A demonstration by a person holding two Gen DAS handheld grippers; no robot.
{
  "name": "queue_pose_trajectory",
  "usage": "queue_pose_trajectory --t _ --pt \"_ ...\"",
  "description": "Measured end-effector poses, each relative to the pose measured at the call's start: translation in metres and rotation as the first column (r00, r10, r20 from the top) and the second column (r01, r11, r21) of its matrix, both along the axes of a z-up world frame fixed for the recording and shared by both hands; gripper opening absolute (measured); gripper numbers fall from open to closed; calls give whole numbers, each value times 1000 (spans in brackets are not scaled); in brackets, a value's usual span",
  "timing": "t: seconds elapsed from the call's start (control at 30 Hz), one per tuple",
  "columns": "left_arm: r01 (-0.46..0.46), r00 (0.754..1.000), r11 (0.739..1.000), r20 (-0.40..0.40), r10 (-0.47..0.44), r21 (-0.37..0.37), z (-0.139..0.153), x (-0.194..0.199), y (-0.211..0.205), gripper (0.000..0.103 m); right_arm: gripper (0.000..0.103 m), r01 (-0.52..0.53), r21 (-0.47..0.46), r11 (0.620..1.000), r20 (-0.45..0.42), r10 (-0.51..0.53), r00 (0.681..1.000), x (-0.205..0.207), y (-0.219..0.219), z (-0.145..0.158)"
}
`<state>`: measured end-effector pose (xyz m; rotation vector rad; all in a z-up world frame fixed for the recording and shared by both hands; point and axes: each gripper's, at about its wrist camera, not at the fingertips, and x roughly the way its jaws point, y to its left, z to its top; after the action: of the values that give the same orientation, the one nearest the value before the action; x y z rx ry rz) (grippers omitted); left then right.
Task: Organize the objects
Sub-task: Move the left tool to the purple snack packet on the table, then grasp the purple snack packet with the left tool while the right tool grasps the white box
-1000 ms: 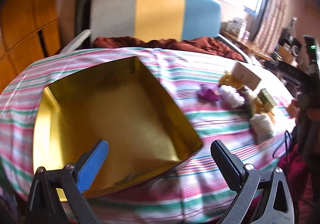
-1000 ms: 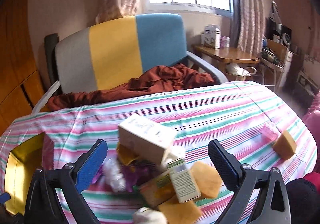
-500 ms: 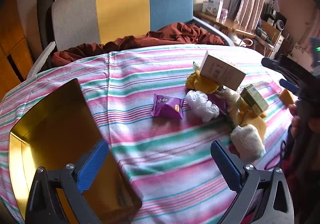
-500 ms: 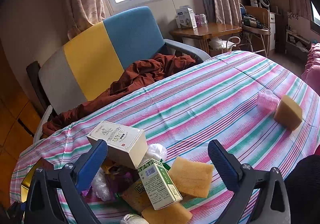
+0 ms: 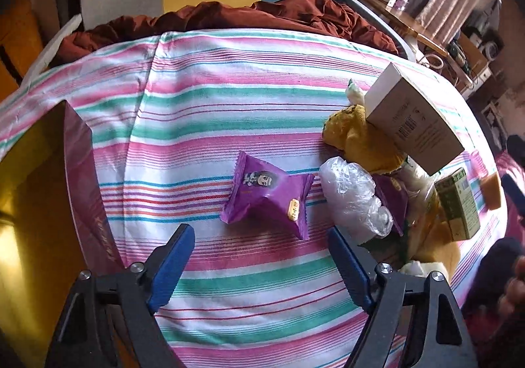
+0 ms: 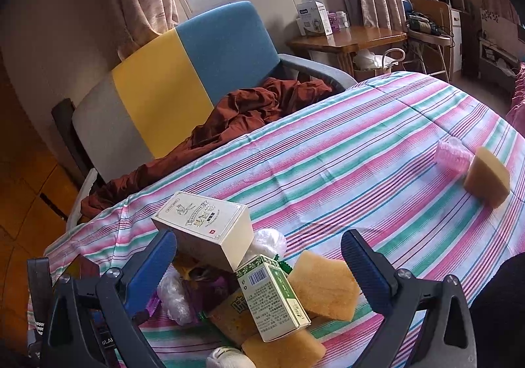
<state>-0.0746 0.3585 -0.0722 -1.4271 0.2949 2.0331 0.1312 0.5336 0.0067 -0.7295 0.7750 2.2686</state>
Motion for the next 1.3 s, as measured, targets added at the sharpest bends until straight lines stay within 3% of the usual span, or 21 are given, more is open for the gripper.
queue_pose_trajectory --t 0.2,0.27,0.43,0.67,0.87,1.03,1.2,1.3 --pt "-122 978 989 179 106 81 -12 -15 3 76 103 -3 -16 1000 9 3 1000 -1 0 -2" --pt "-153 971 984 198 132 94 -16 -18 8 76 103 1 -19 1000 15 -1 1000 -1 2 -3" --pt "-158 976 978 169 134 138 -8 -35 25 76 103 4 -35 999 23 -3 1000 -2 4 -5" --pt "-86 995 995 58 84 48 -18 -40 39 76 103 7 -52 999 21 -6 1000 0 7 -8" --pt "-32 999 999 -28 31 -18 -22 -34 44 69 103 4 -51 999 32 -3 999 -1 8 -9" --pt "-28 998 1000 -55 28 -10 -20 -36 33 55 102 1 -36 999 48 1 999 -3 7 -9" --pt "6 994 1000 -109 -8 -15 -22 -21 28 54 101 -27 -9 1000 65 28 998 -8 1 -7" --pt "16 993 1000 -115 -18 -12 -23 -14 23 54 101 -98 4 995 96 97 991 -19 -3 -5"
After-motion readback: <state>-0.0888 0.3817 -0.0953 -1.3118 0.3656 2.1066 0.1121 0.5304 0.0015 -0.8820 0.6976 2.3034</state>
